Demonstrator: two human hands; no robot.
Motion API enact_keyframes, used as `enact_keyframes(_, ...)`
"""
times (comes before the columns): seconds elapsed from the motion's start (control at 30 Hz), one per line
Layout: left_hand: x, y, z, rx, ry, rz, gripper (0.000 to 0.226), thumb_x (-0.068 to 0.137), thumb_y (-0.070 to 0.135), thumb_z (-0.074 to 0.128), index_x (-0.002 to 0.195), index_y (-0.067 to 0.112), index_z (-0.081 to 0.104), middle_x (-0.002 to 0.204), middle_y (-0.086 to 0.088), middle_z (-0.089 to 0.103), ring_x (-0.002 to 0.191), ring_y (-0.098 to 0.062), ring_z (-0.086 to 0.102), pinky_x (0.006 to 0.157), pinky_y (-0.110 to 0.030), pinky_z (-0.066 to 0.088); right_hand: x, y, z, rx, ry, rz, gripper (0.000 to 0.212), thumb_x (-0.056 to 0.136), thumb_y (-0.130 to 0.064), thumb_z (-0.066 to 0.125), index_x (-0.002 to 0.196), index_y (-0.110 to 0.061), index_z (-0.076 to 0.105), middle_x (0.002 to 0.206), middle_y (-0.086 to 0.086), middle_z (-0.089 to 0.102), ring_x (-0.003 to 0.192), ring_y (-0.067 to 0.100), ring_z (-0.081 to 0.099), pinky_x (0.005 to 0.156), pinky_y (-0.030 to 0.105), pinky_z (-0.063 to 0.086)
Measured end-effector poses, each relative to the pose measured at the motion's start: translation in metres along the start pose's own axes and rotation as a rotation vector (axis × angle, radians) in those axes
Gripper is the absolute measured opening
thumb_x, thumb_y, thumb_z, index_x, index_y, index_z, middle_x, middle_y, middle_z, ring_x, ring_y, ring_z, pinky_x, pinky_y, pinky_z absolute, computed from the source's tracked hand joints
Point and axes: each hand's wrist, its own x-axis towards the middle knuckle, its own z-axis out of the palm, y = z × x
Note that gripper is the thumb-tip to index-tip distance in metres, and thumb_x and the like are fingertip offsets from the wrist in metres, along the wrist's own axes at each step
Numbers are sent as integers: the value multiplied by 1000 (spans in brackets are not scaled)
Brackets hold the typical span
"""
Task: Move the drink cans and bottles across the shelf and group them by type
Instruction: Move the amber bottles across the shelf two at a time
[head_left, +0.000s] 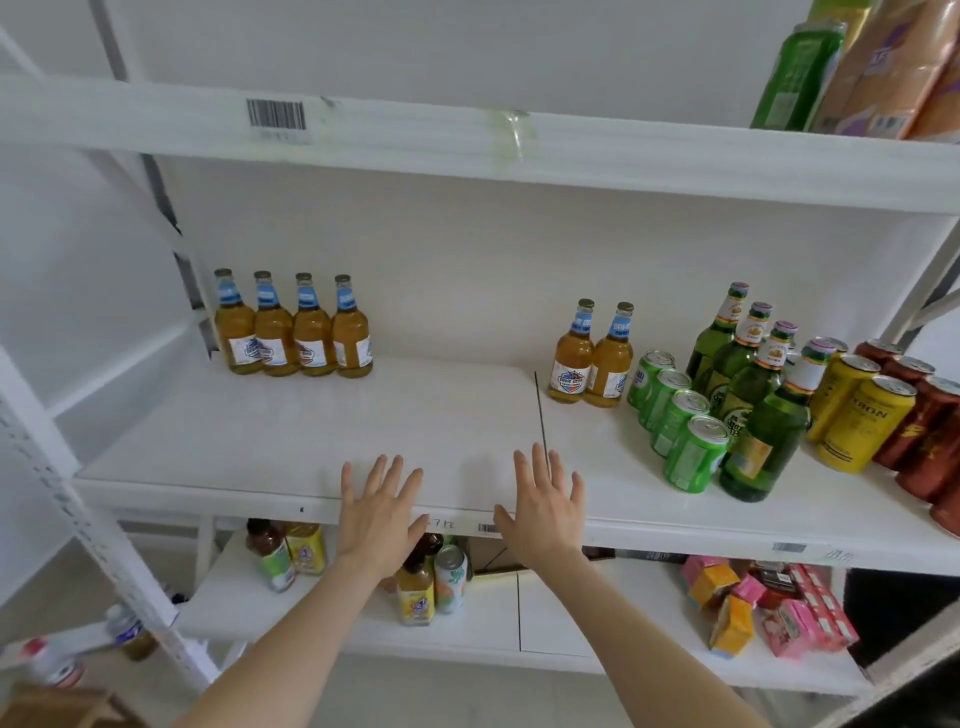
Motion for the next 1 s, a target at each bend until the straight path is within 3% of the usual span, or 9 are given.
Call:
enact_keyframes(0.47,26,-162,8,42,5,48,66,97,60,28,155,30,18,164,-5,15,152,-27,7,116,-63,-3,42,-151,22,51,32,54,78,95,-59,38,155,-23,5,165,7,0,151,29,0,119,51,5)
enact_keyframes(0.87,124,-243,18,33,42,16,68,96,62,32,154,28,20,163,-4,18,151,-27,11,117,-59,1,148,-209,34,91,36,53,77,97,-57,37,156,-23,2,165,5,-2,151,27,-3,120,50,3)
enact_keyframes(1.0,162,-269,13,-21,136,-21,68,96,60,36,154,25,23,162,-5,22,150,-26,15,120,-54,8,191,-228,33,108,61,35,77,96,-58,38,156,-23,4,165,5,0,151,26,-1,120,50,4)
